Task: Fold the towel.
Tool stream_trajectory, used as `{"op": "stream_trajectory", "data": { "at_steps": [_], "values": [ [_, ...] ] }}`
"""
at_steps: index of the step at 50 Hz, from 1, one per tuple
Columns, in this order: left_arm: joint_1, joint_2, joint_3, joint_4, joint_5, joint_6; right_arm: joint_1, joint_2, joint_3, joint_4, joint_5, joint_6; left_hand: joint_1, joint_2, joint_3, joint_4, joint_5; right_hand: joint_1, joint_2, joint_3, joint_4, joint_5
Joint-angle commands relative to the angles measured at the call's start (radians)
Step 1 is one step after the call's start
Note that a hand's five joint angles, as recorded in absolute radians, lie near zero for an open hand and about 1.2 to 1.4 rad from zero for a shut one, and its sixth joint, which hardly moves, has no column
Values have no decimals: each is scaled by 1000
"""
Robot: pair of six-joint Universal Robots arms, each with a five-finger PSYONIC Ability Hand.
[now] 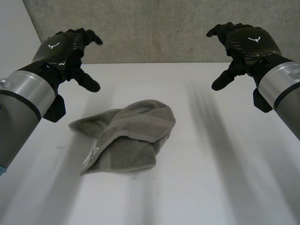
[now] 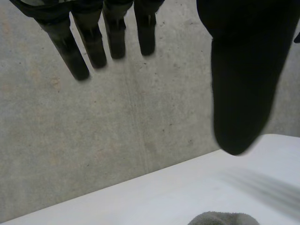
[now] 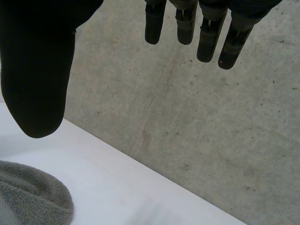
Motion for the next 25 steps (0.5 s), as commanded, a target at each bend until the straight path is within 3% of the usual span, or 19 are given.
{"op": "stream_trajectory", "data": {
  "at_steps": [1,13,25],
  "values": [
    [-3,-3,-1,3,3,4,0,4,-12,0,2,-1,-120,-105,-104,-106,-104,-53,-20,-17,-14,-29],
    [-51,-95,2,3,16,24,-29,42,-40,14,-4,-13,-124,-109,-109,-110,-108,-53,-20,-17,-14,-29],
    [-158,-337,62,11,3,275,-78,235,-149,143,-8,-84,-66,-51,-50,-52,-50,-53,-20,-17,-14,-29]
  ]
}}
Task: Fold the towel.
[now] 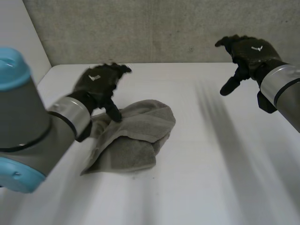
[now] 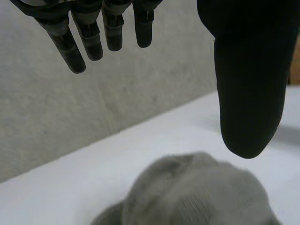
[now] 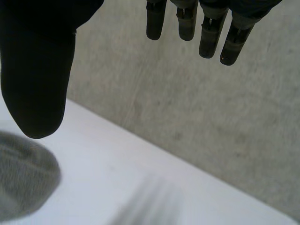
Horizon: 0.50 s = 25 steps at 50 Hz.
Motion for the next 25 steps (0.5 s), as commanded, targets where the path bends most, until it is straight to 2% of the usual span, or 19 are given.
{"op": "stream_trajectory", "data": {
  "at_steps": [1,7,12,15,17,18,20,23,25],
  "values": [
    [-64,-178,56,1,-16,192,-15,136,-66,89,-4,-68,74,74,75,76,71,-8,5,7,3,-16],
    [-64,-186,53,-6,-44,217,-4,154,-55,100,-27,-82,74,74,75,76,71,-8,5,7,3,-16],
    [-44,-95,40,-6,-57,205,5,145,-38,99,-63,-71,50,51,52,53,48,-8,5,7,3,-16],
    [-12,-33,15,-1,-53,191,68,134,-23,92,-71,-68,35,36,37,38,33,-8,5,7,3,-16],
    [52,0,-6,4,-48,188,181,128,-26,82,-63,-71,18,19,20,21,16,-8,5,7,3,-16],
    [52,0,-6,4,-48,188,182,128,-26,82,-63,-71,18,19,20,21,15,-8,5,7,3,-16],
    [122,23,-23,4,-39,185,281,145,-47,60,-59,-85,15,16,17,18,13,-8,5,7,3,-16],
    [155,27,-34,4,-28,182,318,165,-67,51,-56,-86,15,16,17,18,13,-8,5,7,3,-16],
    [228,26,-61,0,4,171,392,226,-132,52,-56,-97,15,16,17,18,13,-8,5,7,3,-16]
  ]
}}
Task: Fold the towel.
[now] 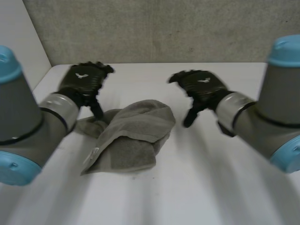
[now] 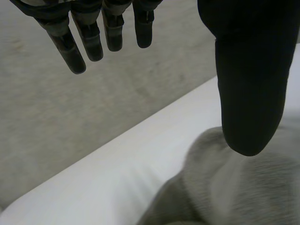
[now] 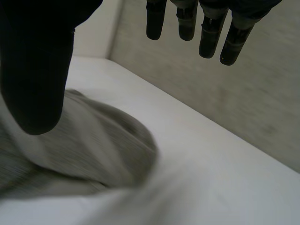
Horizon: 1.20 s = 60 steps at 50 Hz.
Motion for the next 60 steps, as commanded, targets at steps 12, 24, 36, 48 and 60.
{"op": "stream_trajectory", "data": {
  "at_steps": [12,24,36,48,60],
  "values": [
    [356,-21,-122,9,197,-140,349,335,-356,11,58,-258,23,24,21,23,21,59,71,73,69,51],
    [396,-19,-153,13,212,-154,441,629,-641,86,102,-410,23,24,21,23,21,325,337,339,336,317],
    [387,-8,-183,41,212,-154,474,653,-811,86,191,-425,23,24,21,23,21,1214,1227,1229,1225,1206],
    [345,-2,-200,66,231,-152,265,251,-539,84,177,-113,23,24,21,23,21,1214,1227,1229,1225,1206],
    [220,-66,-210,132,314,-148,-13,4,-157,-37,121,47,34,35,33,34,32,1214,1227,1229,1225,1206]
  ]
}}
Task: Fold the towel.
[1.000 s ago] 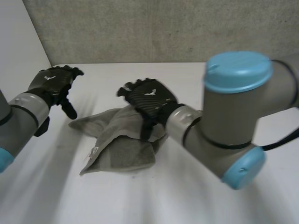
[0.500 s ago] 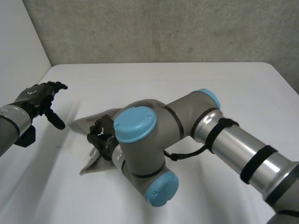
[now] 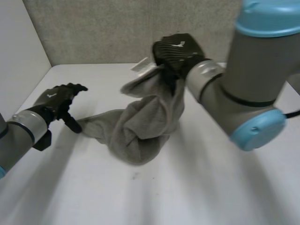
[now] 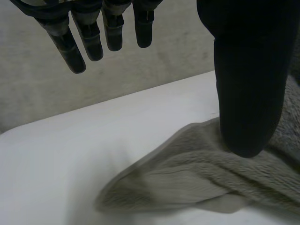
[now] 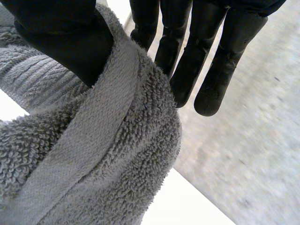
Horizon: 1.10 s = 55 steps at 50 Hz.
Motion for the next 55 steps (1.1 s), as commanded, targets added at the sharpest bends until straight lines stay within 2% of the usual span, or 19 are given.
{"op": "stream_trajectory", "data": {
  "at_steps": [1,7,15,19,22,24,31,32,33,35,36,38,41,42,47,49,52,54,55],
  "values": [
    [-89,-56,5,35,39,5,-155,-118,219,-84,-41,104,35,36,35,36,34,16,188,187,181,198],
    [-149,-142,54,48,34,11,-247,-167,366,-131,-113,158,47,48,47,47,46,16,188,187,181,198],
    [-168,-279,208,44,23,14,-373,-229,508,-171,-185,172,114,115,114,115,113,16,188,187,181,198],
    [-168,-363,304,-31,23,41,-439,-246,553,-171,-243,169,143,144,143,144,143,16,188,187,181,198],
    [-168,-383,327,-68,23,69,-449,-246,559,-171,-257,167,167,168,167,168,166,16,188,187,181,198],
    [-168,-418,367,-117,20,130,-459,-246,565,-171,-272,164,211,212,211,212,210,16,188,187,181,198],
    [-171,-477,404,-130,-10,178,-451,-244,554,-168,-277,159,270,271,270,271,269,16,188,187,181,198],
    [-177,-484,413,-130,-25,179,-448,-240,553,-168,-277,158,369,370,369,369,368,16,188,187,181,198],
    [-177,-484,413,-130,-26,179,-448,-240,553,-168,-277,158,370,371,370,370,369,16,188,187,181,198],
    [-186,-489,430,-130,-45,179,-445,-233,547,-167,-277,155,696,697,696,697,696,16,188,187,181,198],
    [-186,-489,430,-130,-46,179,-445,-233,547,-167,-277,155,698,699,698,699,698,16,188,187,181,198],
    [-187,-484,436,-130,-49,181,-443,-233,542,-165,-277,138,953,954,953,954,952,16,188,187,181,198],
    [-189,-481,434,-133,-49,182,-445,-233,535,-162,-277,127,1065,1066,1065,1066,1065,16,188,187,181,198],
    [-195,-475,431,-139,-49,187,-446,-235,525,-157,-277,117,1184,1185,1184,1185,1183,16,188,187,181,198],
    [-203,-422,416,-185,-47,216,-451,-235,481,-101,-275,55,1185,1186,1185,1186,1185,16,188,187,181,198],
    [-203,-353,396,-240,-47,235,-453,-227,435,2,-275,-29,1185,1186,1185,1186,1185,16,188,187,181,198],
    [-201,-278,378,-304,-46,250,-451,-223,412,70,-277,-91,1185,1186,1185,1186,1185,16,188,187,181,198],
    [-200,-244,370,-332,-46,259,-445,-188,372,216,-275,-237,1185,1186,1185,1186,1185,16,188,187,181,198],
    [-200,-244,370,-332,-46,259,-445,-187,372,217,-275,-238,1185,1186,1185,1186,1185,16,188,187,181,198]
  ]
}}
